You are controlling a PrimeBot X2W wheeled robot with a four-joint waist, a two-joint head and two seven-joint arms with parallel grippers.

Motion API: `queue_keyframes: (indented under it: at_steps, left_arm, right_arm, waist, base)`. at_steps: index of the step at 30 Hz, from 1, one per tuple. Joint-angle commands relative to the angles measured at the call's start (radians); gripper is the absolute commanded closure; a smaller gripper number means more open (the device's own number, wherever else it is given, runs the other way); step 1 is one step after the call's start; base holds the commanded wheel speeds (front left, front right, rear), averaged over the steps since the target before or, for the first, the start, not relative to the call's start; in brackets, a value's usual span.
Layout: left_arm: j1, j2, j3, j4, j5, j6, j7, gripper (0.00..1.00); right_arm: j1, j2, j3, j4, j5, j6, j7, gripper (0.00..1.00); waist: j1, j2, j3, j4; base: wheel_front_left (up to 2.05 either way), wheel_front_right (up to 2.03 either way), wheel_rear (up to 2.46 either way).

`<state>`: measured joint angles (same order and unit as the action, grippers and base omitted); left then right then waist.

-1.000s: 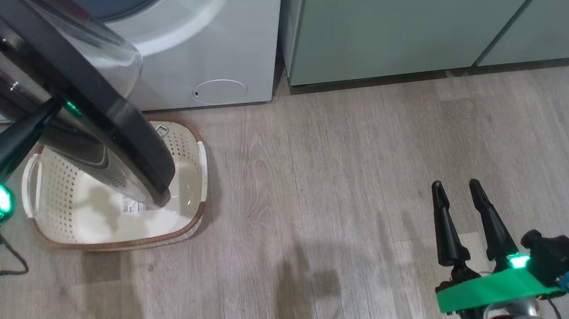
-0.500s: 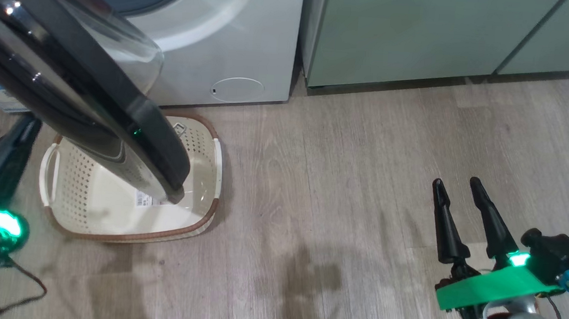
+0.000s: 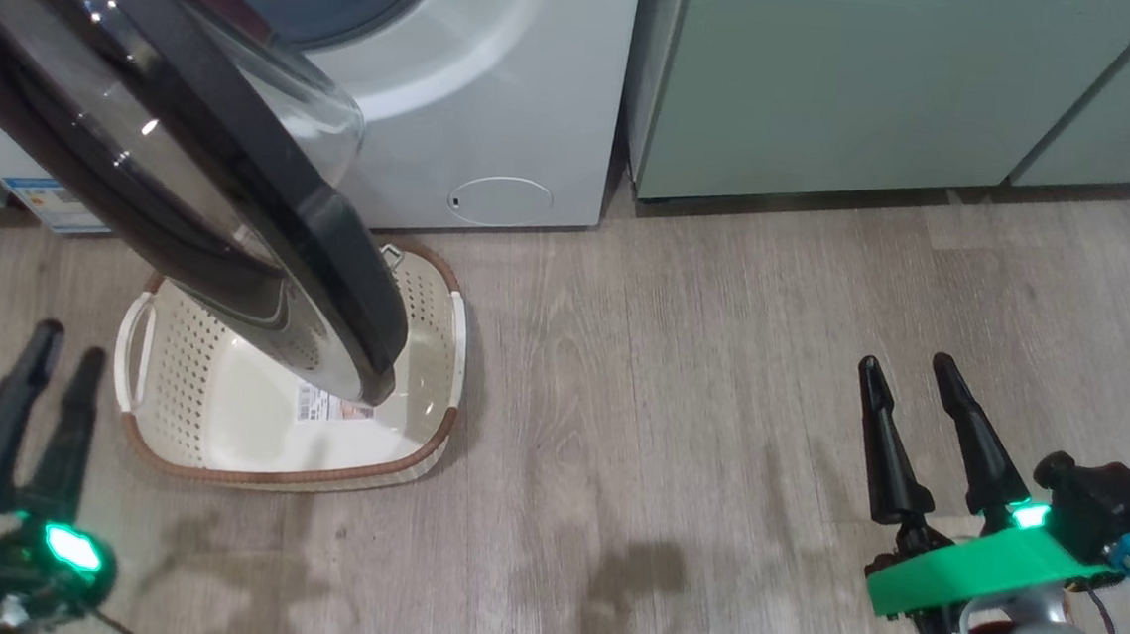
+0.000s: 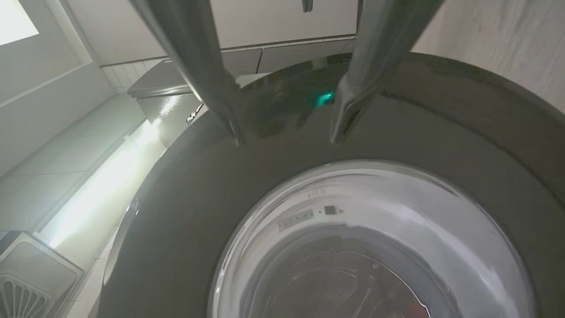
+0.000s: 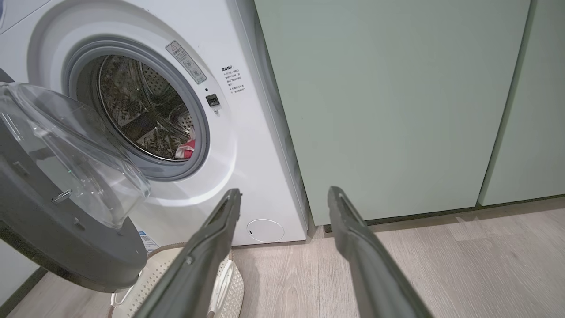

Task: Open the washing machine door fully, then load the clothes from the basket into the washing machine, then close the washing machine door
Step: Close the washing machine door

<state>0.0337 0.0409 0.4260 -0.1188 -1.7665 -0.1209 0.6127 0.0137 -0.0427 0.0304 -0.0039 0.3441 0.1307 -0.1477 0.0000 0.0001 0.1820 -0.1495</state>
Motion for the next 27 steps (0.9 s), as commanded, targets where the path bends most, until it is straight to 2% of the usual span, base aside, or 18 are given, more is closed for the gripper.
queue_keyframes:
  at_steps: [1, 9, 13, 16, 19, 24, 27]
  left_arm:
    - [0.013, 0.01, -0.001, -0.034, -0.023, -0.009, -0.028, 0.0]
    - [0.051, 0.01, -0.069, -0.086, -0.036, -0.009, -0.145, 0.0]
    - [0.035, 0.009, -0.08, -0.125, 0.069, -0.01, -0.255, 0.0]
    - [0.013, 0.009, -0.086, -0.161, 0.195, -0.01, -0.353, 0.0]
    - [-0.007, 0.018, -0.101, -0.201, 0.372, -0.01, -0.448, 0.0]
    - [-0.018, 0.072, -0.159, -0.248, 0.762, -0.008, -0.59, 0.0]
    - [-0.011, 0.105, -0.207, -0.259, 1.007, 0.017, -0.653, 0.0]
  right_arm:
    - [-0.007, -0.008, 0.017, -0.031, -0.004, 0.0, 0.007, 0.0]
    - [0.005, -0.008, 0.01, -0.043, -0.012, 0.0, 0.023, 0.0]
    - [0.008, -0.008, 0.005, -0.053, -0.019, 0.0, 0.033, 0.0]
    - [0.006, -0.008, 0.0, -0.062, -0.029, 0.0, 0.039, 0.0]
    - [0.006, -0.008, -0.005, -0.072, -0.038, 0.0, 0.047, 0.0]
    - [0.006, -0.008, -0.012, -0.089, -0.058, 0.0, 0.062, 0.0]
    - [0.005, -0.008, -0.013, -0.098, -0.069, 0.0, 0.07, 0.0]
  waist:
    - [0.0, -0.0001, -0.011, 0.005]
    - [0.0, -0.0001, -0.027, 0.015]
    - [0.0, -0.0001, -0.037, 0.02]
    - [0.0, -0.0001, -0.046, 0.024]
    - [0.0, -0.0001, -0.056, 0.029]
    - [0.0, -0.0001, -0.068, 0.034]
    - [0.0, -0.0001, -0.072, 0.035]
  base:
    - [0.0, 0.0, 0.0]
    - [0.0, 0.0, 0.0]
    - [0.0, 0.0, 0.0]
    - [0.0, 0.0, 0.0]
    - [0.0, 0.0, 0.0]
    - [0.0, 0.0, 0.0]
    - [0.0, 0.0, 0.0]
